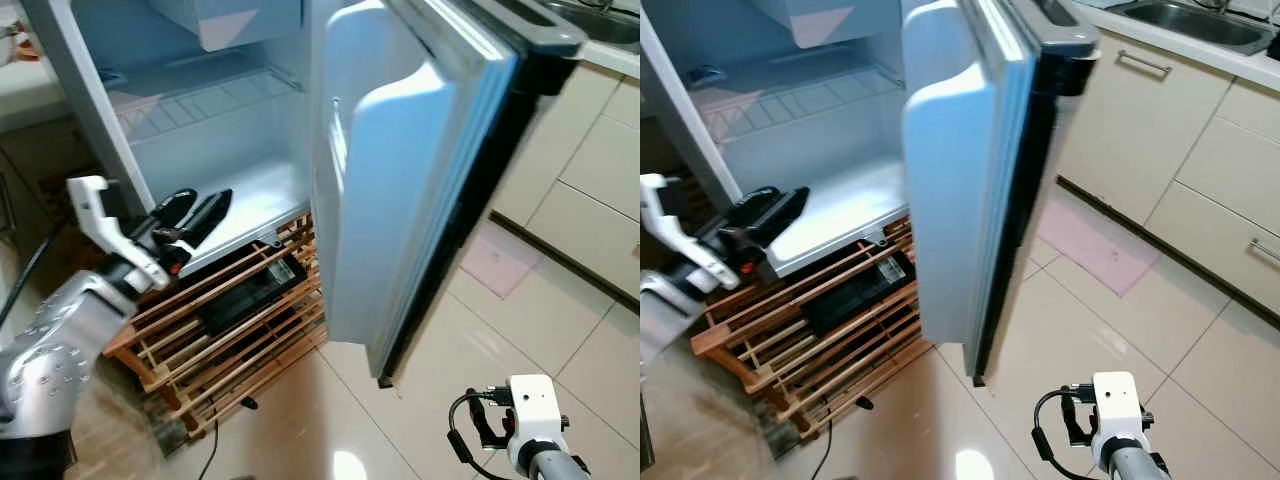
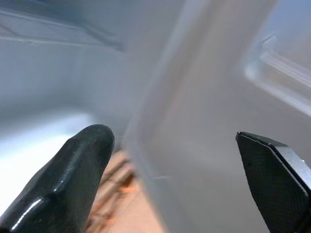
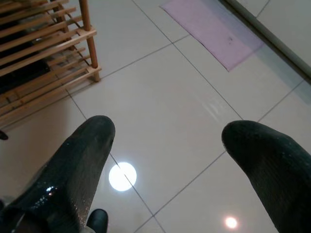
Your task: Restocking fridge
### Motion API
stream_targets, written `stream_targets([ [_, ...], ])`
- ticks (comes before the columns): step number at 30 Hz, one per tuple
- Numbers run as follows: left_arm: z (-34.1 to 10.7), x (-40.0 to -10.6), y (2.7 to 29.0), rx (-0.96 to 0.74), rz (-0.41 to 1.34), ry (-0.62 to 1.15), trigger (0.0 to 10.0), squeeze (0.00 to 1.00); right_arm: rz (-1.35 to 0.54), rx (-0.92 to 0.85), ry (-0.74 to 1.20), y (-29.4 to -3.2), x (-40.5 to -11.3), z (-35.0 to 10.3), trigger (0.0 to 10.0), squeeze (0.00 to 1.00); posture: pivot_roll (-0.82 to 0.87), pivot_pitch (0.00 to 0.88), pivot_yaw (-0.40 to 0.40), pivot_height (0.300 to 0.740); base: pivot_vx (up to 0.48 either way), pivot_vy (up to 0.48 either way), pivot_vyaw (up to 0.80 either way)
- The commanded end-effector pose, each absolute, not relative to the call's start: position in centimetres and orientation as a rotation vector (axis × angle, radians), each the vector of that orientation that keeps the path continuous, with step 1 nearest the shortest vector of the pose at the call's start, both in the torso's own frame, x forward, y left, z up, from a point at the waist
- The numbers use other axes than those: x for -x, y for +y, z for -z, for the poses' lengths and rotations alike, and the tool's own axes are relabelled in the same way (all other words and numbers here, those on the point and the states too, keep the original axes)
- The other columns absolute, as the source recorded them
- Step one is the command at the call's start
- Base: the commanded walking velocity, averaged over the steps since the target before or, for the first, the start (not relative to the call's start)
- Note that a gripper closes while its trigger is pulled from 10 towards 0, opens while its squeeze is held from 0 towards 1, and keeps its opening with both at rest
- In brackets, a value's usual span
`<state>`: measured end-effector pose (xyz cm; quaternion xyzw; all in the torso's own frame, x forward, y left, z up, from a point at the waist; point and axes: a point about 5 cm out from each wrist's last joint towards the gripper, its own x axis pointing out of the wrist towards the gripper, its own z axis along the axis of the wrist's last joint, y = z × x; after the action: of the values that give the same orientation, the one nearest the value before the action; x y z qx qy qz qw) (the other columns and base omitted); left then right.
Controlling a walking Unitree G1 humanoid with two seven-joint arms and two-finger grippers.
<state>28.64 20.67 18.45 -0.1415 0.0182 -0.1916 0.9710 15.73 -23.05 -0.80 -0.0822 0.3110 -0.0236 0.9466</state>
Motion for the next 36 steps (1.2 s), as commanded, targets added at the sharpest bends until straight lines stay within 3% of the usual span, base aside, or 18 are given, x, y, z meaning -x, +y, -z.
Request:
stream_targets([
  [1, -18.0, -29.2, 20.5, 0.183, 0.33, 0.06, 10.0, 0.0, 0.054, 0.17, 0.618, -23.2, -15.9, 0.4, 10.0, 0.0, -0.04, 0.007, 0.013, 0.74, 0.0, 0.0, 0.0],
  [3, -17.9, -29.4, 20.0, 0.128, 0.332, 0.071, 10.0, 0.0, 0.057, 0.169, 0.619, -23.2, -15.8, 0.4, 10.0, 0.0, -0.04, 0.007, 0.013, 0.74, 0.0, 0.0, 0.0],
  [4, -17.6, -30.0, 19.3, 0.001, 0.275, 0.088, 10.0, 0.0, 0.062, 0.172, 0.625, -23.2, -15.7, 0.4, 10.0, 0.0, -0.04, 0.011, 0.018, 0.74, 0.0, 0.0, 0.0],
  [8, -17.1, -30.3, 18.8, -0.117, 0.228, 0.087, 10.0, 0.0, 0.064, 0.185, 0.599, -23.1, -15.9, 0.1, 10.0, 0.0, -0.05, 0.017, 0.018, 0.74, 0.0, 0.0, 0.0],
  [13, -17.2, -30.0, 18.3, -0.098, 0.216, 0.018, 10.0, 0.0, -0.003, 0.074, 0.354, -21.8, -17.8, -2.5, 10.0, 0.0, -0.05, 0.024, 0.017, 0.74, 0.0, 0.0, 0.0],
  [17, -16.9, -29.4, 18.5, -0.109, 0.215, 0.007, 10.0, 0.0, -0.05, 0.074, 0.278, -21.4, -18.5, -3.9, 10.0, 0.0, -0.05, 0.024, 0.009, 0.74, 0.0, 0.0, 0.0],
  [25, -16.2, -29.0, 19.3, -0.162, 0.177, 0.04, 10.0, 0.0, 0.037, 0.17, 0.314, -23.2, -19.6, -4.1, 10.0, 0.0, -0.04, 0.025, -0.015, 0.74, 0.0, 0.0, 0.0],
  [31, -16.2, -29.4, 19.1, -0.191, 0.154, 0.059, 10.0, 0.0, 0.156, 0.185, 0.439, -24.9, -18.6, -2.5, 10.0, 0.0, -0.04, 0.025, -0.016, 0.74, 0.0, 0.0, 0.0],
  [34, -17.7, -30.0, 16.4, -0.137, 0.271, 0.013, 10.0, 0.0, 0.213, 0.192, 0.56, -25.9, -16.9, -0.9, 10.0, 0.0, -0.04, 0.024, -0.015, 0.74, 0.0, 0.0, 0.0],
  [36, -20.2, -28.8, 12.6, -0.012, 0.559, -0.114, 10.0, 0.0, 0.214, 0.203, 0.607, -26.0, -15.9, -0.1, 10.0, 0.0, -0.05, 0.023, -0.014, 0.74, 0.0, 0.0, 0.0],
])
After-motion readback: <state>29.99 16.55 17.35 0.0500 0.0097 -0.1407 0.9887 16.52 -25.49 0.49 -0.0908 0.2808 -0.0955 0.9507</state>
